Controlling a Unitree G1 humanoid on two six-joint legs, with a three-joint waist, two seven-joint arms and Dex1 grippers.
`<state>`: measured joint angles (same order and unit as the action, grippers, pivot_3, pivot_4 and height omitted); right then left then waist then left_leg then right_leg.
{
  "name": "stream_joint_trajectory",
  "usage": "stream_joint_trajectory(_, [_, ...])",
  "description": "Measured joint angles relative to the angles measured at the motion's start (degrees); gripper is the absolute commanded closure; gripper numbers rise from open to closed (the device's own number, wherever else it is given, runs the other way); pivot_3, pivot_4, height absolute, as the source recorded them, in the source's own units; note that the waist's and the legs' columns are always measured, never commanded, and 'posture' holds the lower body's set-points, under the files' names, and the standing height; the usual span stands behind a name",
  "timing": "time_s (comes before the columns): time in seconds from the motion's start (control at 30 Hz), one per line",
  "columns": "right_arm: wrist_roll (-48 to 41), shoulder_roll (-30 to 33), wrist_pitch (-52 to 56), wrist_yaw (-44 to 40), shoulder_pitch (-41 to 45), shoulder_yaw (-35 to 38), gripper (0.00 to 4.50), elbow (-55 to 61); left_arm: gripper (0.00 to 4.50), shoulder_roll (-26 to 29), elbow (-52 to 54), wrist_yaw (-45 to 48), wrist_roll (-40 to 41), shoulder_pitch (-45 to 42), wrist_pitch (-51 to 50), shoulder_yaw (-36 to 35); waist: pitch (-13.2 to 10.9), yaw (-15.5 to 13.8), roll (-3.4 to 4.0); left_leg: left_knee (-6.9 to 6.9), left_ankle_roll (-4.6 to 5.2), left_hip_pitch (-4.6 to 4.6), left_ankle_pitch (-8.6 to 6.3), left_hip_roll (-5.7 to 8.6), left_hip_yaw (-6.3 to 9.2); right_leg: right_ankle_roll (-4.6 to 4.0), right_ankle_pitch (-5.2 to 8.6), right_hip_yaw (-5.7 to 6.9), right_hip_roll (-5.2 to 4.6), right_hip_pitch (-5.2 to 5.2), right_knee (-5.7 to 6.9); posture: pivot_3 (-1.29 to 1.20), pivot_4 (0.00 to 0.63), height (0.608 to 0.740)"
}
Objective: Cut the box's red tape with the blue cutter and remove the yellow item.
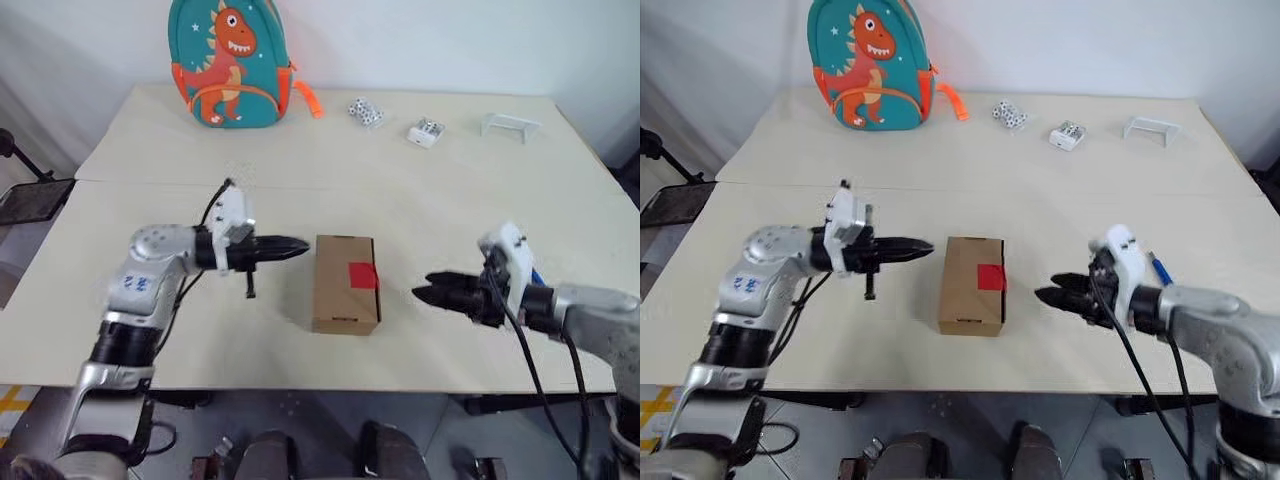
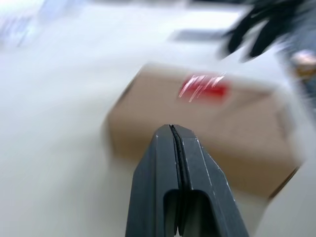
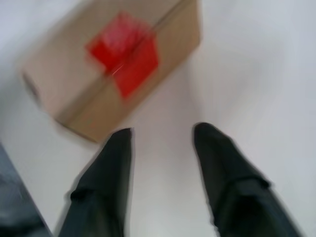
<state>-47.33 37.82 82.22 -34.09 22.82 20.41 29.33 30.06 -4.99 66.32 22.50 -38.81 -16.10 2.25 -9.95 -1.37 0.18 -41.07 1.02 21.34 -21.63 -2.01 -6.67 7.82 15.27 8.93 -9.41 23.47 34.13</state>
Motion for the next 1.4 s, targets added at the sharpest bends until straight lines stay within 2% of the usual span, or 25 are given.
stream_joint_trajectory(0.13, [-3.92, -5.03, 9.58, 9.97, 4.57, 0.74, 1.27, -2.07, 4.5, -3.56, -1.51, -0.59, -2.0, -1.38, 2.21, 3.15, 0.02, 0.12, 0.04, 0.16, -0.01, -0.01, 0.0, 0.01, -0.01, 0.0, 0.0, 0.02, 0.0, 0.12, 0.14, 0.0, 0.15, 0.74])
stream_joint_trajectory(0.37, [-10.92, -5.7, 9.99, 23.93, 8.46, -1.21, 1.27, -7.05, 4.5, -5.38, -5.02, -2.41, -7.91, -1.04, 4.54, 8.34, 0.02, 0.32, 0.03, 0.23, -0.01, 0.02, 0.0, 0.02, -0.08, 0.01, 0.0, 0.02, 0.0, 0.18, 0.08, 0.0, 0.15, 0.74])
stream_joint_trajectory(0.67, [-19.59, -8.86, 9.99, 35.11, 12.2, -1.99, 1.27, -11.75, 4.5, -5.65, -5.02, -3.3, -9.71, -0.09, 4.74, 9.82, 0.02, 0.61, 0.04, 0.22, 0.0, 0.04, 0.0, 0.02, -0.08, 0.01, 0.0, 0.01, 0.0, 0.18, 0.07, 0.0, 0.15, 0.74])
stream_joint_trajectory(0.97, [-25.73, -10.58, 9.99, 42.75, 12.8, -4.14, 1.27, -14.07, 4.5, -6.01, -4.76, -4.12, -10.46, 0.71, 5.14, 10.15, 0.02, 0.83, 0.04, 0.22, 0.0, 0.03, 0.0, 0.01, -0.08, 0.01, 0.0, 0.01, 0.0, 0.17, 0.07, 0.0, 0.15, 0.74])
stream_joint_trajectory(1.4, [-28.76, -11.29, 9.77, 46.89, 12.23, -5.44, 1.27, -13.84, 4.5, -6.02, -4.28, -4.52, -10.86, 0.84, 4.82, 10.27, 0.03, 1.44, 0.05, 0.22, 0.0, 0.01, 0.0, -0.01, -0.06, 0.01, 0.0, 0.0, 0.0, 0.15, 0.08, 0.0, 0.15, 0.74])
